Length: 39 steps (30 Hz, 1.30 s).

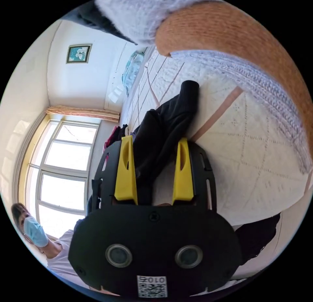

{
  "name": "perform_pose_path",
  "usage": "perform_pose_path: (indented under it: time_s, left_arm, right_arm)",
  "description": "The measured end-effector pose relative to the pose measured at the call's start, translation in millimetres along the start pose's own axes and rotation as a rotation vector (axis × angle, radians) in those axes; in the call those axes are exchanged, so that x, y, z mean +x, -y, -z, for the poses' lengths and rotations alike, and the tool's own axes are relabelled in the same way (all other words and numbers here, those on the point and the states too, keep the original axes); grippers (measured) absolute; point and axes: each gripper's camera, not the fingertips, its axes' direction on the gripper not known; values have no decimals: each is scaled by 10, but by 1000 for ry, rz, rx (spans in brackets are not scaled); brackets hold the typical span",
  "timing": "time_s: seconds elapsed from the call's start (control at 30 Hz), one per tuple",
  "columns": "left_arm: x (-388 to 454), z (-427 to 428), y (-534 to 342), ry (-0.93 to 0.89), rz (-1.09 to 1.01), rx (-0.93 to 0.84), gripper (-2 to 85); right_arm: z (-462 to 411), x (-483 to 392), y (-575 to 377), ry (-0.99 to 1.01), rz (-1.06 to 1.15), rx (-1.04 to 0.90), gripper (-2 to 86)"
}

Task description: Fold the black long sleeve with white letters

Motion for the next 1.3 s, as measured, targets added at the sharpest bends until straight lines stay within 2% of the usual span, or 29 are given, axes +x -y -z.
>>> perform_pose_path:
  time_s: [0.07,0.17,0.27,0.4,0.63,0.73,0.83,0.9,1.03,1.1,1.23,1.3]
  left_arm:
    - [-82,89,-1,9,13,-7,50]
    - [-186,262,-6,-47,78,29,47]
    - [-189,433,101,-83,109,57,44]
    - [-293,526,273,-84,196,84,41]
    - [-987,748,93,-235,421,171,39]
    - [-1608,973,-508,-328,656,237,40]
    - [-2240,1324,-1386,-327,930,315,42]
    - [-2512,1539,-1916,-269,1062,318,43]
    - [-2766,1744,-2827,-119,1285,207,48]
    - [-2816,1741,-3083,-149,1381,173,51]
    - [-2898,1853,-3207,-164,1376,177,58]
    - [-2952,1911,-3201,-161,1359,184,61]
  right_arm:
    - [108,-105,-135,-43,22,69,72]
    - [325,-602,-347,-195,148,147,53]
    - [401,-1213,-345,-343,297,122,42]
    - [322,-1606,-87,-400,381,-3,30]
    - [204,-1825,-121,-263,320,24,36]
    - [-294,-2594,-104,-343,423,-19,44]
    - [-1228,-3589,-121,-463,583,-103,47]
    - [-2257,-4293,-198,-537,697,-211,46]
    - [-4114,-4676,-355,-723,788,-420,44]
    - [-4929,-4552,-474,-794,768,-528,44]
    - [-5220,-4542,-591,-793,741,-520,51]
    - [-4994,-4689,-639,-674,772,-469,63]
